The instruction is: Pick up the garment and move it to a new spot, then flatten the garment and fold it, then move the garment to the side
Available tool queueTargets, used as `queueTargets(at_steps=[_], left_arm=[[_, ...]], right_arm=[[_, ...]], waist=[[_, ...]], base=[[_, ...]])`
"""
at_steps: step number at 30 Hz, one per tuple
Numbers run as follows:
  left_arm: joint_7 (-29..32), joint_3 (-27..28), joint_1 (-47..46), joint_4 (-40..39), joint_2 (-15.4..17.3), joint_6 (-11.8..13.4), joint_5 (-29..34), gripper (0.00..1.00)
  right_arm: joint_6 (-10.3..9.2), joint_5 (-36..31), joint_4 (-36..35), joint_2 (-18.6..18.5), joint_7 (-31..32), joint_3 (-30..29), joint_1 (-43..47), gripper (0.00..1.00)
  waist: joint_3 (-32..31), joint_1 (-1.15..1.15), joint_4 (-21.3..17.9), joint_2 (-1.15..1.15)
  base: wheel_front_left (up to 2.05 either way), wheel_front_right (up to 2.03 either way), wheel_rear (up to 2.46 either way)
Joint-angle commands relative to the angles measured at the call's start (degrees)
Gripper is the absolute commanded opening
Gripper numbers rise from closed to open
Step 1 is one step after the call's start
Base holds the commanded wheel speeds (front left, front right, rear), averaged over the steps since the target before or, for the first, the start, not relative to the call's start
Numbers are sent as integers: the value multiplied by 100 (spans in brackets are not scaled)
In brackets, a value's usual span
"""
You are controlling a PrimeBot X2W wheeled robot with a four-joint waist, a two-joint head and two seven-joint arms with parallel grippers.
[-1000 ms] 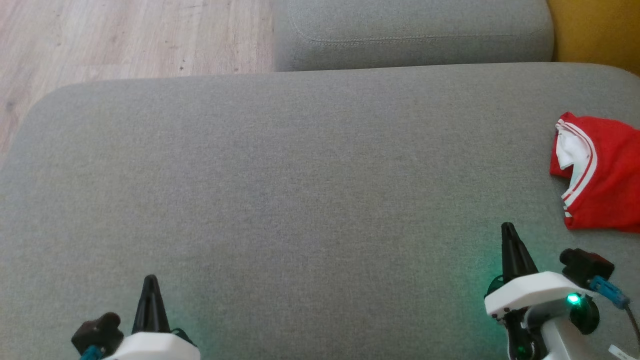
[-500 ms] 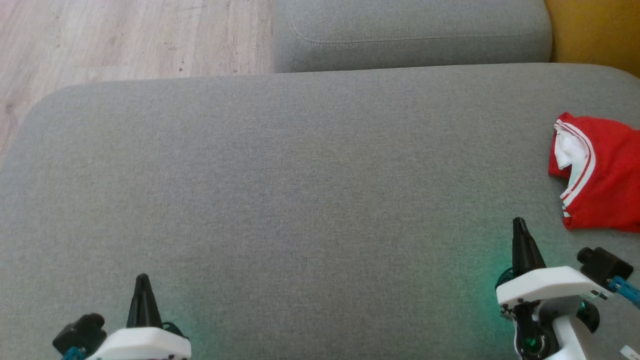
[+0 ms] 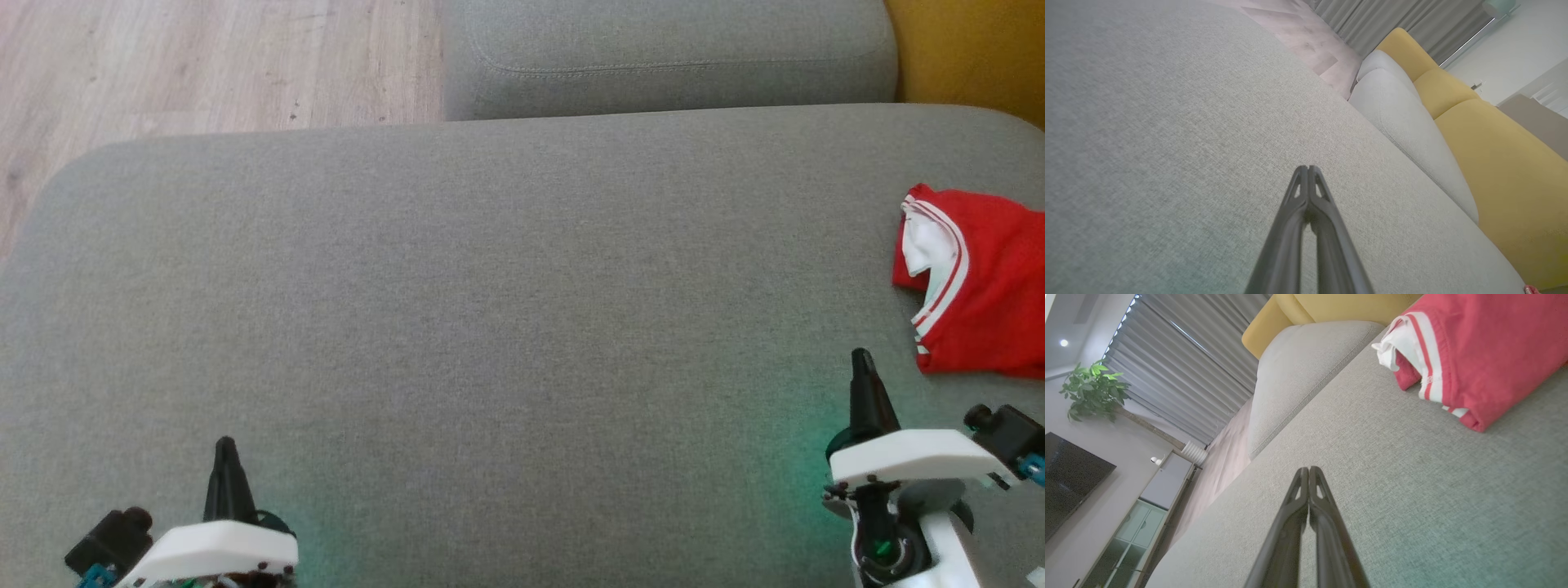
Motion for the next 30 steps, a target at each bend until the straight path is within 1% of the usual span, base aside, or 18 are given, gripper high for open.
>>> queueTargets(at_steps=[1, 15, 16, 30], left_arm=[[32, 162, -257, -206, 25, -57, -174, 0], [264, 256, -312, -326, 30, -135, -1120, 0], [264, 256, -312, -326, 30, -135, -1120, 0], [511, 356, -371, -455, 35, -219, -2131, 0]], right_arm=[[18, 181, -245, -21, 37, 1, -118, 0], [22, 1106, -467, -19, 268, -110, -66, 0], [22, 1106, -467, -19, 268, -110, -66, 0], [27, 2094, -704, -18, 516, -229, -10, 0]], waist=[[-2, 0, -2, 0], [-19, 0, -18, 0], [-19, 0, -18, 0], [-37, 0, -36, 0]], base=[[0, 0, 0], [0, 0, 0], [0, 0, 0], [0, 0, 0]])
